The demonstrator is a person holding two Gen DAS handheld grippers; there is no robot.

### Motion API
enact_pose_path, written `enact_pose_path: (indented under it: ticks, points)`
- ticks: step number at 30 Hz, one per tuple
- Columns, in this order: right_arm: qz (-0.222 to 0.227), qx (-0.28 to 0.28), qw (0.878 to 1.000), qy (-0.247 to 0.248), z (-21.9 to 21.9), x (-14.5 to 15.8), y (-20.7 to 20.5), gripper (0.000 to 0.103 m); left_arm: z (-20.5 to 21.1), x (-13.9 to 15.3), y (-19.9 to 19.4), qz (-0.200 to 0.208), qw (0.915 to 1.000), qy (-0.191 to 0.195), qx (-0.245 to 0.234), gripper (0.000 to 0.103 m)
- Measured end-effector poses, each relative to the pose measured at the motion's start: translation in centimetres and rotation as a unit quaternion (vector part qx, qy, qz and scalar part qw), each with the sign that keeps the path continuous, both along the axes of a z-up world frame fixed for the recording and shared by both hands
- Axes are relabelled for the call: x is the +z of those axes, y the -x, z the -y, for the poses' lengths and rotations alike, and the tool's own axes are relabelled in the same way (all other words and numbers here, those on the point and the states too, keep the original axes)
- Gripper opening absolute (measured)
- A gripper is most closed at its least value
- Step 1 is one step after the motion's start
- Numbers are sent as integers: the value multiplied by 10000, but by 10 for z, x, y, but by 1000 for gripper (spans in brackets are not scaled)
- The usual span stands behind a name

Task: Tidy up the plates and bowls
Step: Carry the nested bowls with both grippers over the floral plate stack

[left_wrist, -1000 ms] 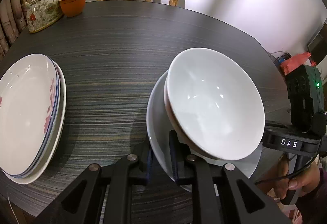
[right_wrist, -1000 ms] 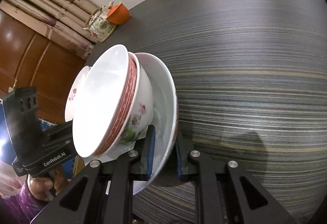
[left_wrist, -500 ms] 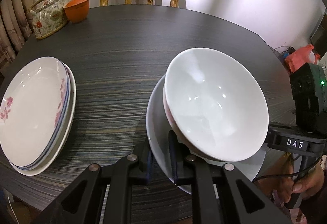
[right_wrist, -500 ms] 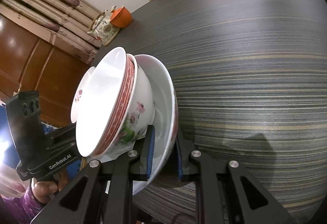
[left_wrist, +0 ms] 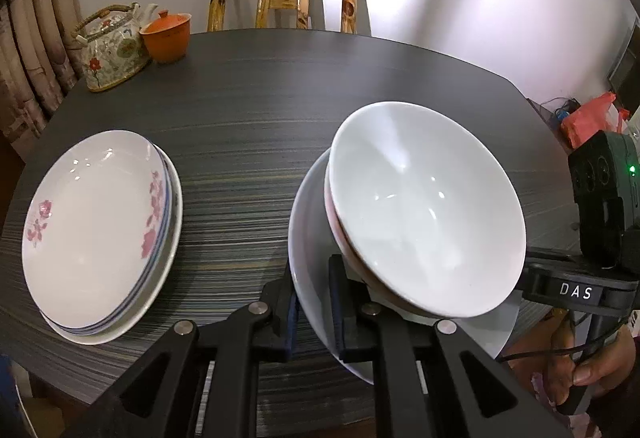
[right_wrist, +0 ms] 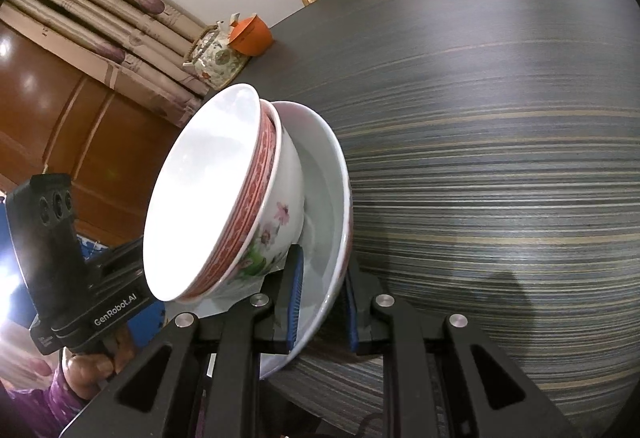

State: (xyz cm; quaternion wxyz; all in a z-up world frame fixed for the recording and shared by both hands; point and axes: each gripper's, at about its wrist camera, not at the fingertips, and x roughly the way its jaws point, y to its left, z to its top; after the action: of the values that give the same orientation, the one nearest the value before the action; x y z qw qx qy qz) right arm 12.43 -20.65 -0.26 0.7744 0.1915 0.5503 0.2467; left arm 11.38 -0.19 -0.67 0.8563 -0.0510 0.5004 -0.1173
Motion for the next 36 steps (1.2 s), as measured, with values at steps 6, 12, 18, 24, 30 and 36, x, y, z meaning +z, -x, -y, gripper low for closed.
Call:
enact_pose_path:
  ticks: [6, 12, 18, 24, 30, 36]
  points:
    - [78, 17, 10000, 2, -6, 11, 1, 18, -6, 9, 6, 33, 10000, -7, 57, 12]
    - [117, 76, 9999, -4, -16, 21, 2, 18, -19, 20, 9, 97, 9998, -16, 153, 12]
    - [174, 201, 9996, 4, -31, 30, 1, 18, -34, 30, 13, 141, 9995, -34, 274, 12]
    - [202, 329, 9993, 6, -48, 38, -1, 18, -53, 40, 16, 193, 9989, -45, 428, 12]
    - [230, 503, 9985, 6, -70, 44, -4, 19, -77, 49, 20, 233, 9976, -61, 645, 12]
    - [233, 729, 9971, 28, -100, 47, -9, 19, -108, 53, 21, 255, 9957, -82, 890, 12]
